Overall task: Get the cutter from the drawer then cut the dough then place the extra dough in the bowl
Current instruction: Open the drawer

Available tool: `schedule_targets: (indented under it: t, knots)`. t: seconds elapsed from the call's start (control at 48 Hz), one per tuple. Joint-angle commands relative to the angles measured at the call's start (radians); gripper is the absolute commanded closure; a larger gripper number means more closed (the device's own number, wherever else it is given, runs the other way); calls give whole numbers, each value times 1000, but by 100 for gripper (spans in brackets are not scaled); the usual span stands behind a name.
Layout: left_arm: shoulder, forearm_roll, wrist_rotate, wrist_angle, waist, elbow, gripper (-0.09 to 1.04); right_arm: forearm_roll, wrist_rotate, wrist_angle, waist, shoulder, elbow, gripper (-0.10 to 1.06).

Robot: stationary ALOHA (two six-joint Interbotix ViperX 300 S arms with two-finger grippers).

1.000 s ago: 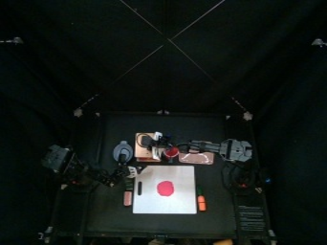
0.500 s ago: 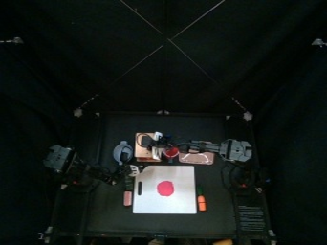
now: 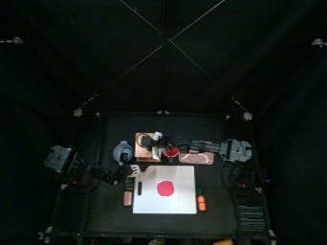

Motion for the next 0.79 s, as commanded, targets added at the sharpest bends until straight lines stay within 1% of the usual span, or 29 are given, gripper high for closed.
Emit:
schedule_targets:
  t: [0.021, 0.375, 0.583, 0.792]
  knots:
    - [-2, -32, 0, -5, 20, -21, 12, -2, 5, 2, 0, -21, -9, 94]
    - [77, -34, 9, -8, 74, -81, 13, -2, 9, 2, 0, -17, -9, 94]
    - [83, -40, 9, -17, 81, -80, 13, -2, 8, 2, 2, -17, -9, 94]
    - [84, -37, 12, -41, 104, -72, 16, -2, 9, 2, 2, -11, -8, 94]
